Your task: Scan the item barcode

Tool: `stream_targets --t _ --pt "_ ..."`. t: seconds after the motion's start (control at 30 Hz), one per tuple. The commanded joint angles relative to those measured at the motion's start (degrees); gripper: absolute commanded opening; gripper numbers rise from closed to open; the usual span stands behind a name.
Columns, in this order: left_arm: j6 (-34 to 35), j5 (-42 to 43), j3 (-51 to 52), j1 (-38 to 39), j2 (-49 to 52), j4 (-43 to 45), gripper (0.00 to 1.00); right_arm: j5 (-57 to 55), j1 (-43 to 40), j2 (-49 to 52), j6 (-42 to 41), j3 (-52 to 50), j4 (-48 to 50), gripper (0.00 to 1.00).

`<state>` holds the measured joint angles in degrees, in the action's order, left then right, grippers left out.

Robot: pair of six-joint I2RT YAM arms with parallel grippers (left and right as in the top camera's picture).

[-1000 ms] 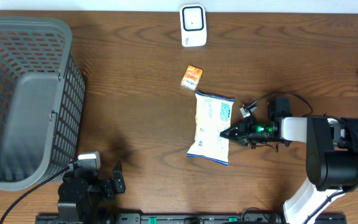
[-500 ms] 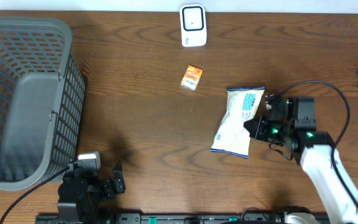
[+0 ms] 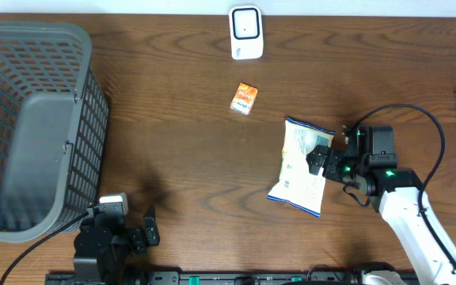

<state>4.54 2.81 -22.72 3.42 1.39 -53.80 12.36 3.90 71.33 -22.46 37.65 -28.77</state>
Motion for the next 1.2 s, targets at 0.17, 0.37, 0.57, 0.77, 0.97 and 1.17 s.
stream_targets --t 0.17,0.37,0.57,0.77,0.97,1.17 --pt "0.5 -0.3 0.2 -0.2 0.0 -0.2 1.0 -3.2 0.3 9.7 -4.0 -0.2 5.2 0.99" --pt "0.5 -0.3 0.2 -0.2 0.0 -0.2 1.0 0.2 0.3 20.8 -5.0 -0.2 11.9 0.99" --pt "0.5 -0.3 0.2 -0.2 0.0 -0.2 1.0 -0.9 1.1 29.5 -4.5 -0.2 12.7 0.29" --pt "0.5 -0.3 0.2 -0.2 0.0 -0.2 1.0 5.2 1.1 31.5 -1.1 -0.1 12.5 0.01" --pt "0.5 -0.3 0.2 -0.2 0.0 -0.2 1.0 9.6 0.2 22.5 -1.1 4.2 3.1 0.01" --pt "0.5 -0.3 0.2 -0.2 0.0 -0.2 1.0 6.5 -1.2 7.3 -3.9 9.1 -7.2 0.02"
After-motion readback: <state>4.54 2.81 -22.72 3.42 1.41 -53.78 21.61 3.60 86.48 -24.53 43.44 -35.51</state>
